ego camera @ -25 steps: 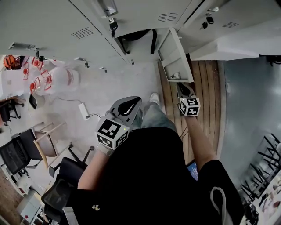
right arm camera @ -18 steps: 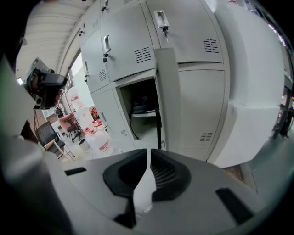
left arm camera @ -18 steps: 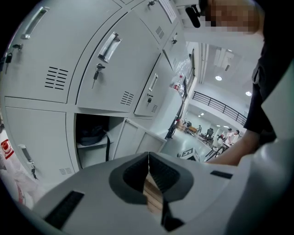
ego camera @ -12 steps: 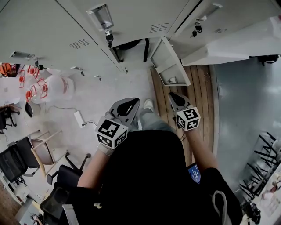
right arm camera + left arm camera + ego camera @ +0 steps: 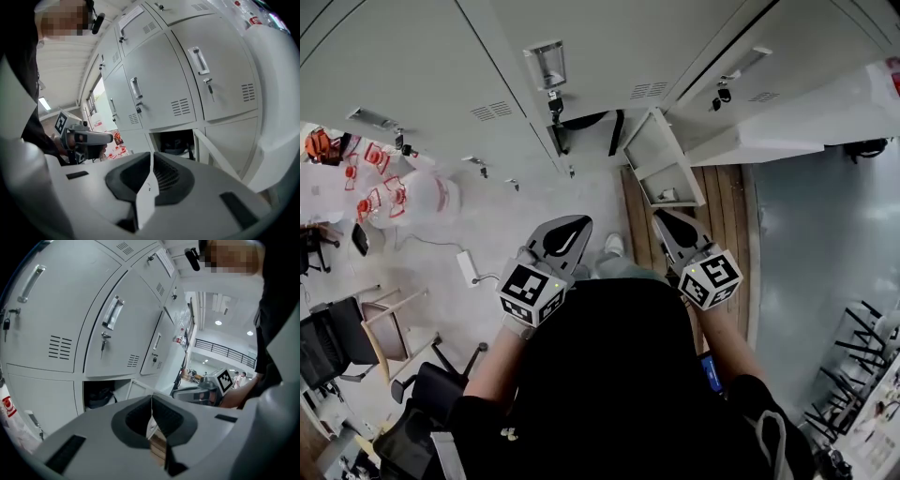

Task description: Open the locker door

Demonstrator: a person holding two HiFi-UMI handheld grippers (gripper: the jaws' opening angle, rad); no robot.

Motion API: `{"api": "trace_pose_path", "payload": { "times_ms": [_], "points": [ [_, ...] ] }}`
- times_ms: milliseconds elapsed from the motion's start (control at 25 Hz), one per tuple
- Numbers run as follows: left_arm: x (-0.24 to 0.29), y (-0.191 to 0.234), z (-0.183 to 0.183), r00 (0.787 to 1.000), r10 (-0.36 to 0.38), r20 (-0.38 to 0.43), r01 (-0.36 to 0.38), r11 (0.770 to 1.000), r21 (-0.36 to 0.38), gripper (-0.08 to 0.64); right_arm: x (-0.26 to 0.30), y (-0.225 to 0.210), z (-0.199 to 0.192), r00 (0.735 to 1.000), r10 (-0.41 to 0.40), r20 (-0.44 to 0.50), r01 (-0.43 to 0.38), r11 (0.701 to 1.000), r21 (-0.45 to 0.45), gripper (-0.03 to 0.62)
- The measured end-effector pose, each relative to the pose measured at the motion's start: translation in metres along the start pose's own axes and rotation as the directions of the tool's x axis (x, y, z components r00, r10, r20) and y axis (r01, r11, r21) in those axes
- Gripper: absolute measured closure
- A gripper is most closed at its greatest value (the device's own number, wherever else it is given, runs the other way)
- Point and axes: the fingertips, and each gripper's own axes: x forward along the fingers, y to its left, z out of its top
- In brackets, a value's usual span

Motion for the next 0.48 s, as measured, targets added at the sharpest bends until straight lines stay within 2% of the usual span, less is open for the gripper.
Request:
{"api": "trace_pose_path", "payload": {
  "times_ms": [200,480],
  "points": [
    [-0.016,0.008,0.023,0.998,0.018,0.068,-0.017,1.000,-0.011,0.537,0.000,0.018,0.043,0.998,0.005,0.063,-0.003,0.999,-0.033,0.548],
    [-0.035,0.014,0.040,0.990,0.041,0.134,-0.040,0.999,-0.015,0.537,0.002,0.041,0.067,0.992,0.011,0.125,-0.006,0.999,-0.038,0.548]
  ]
}}
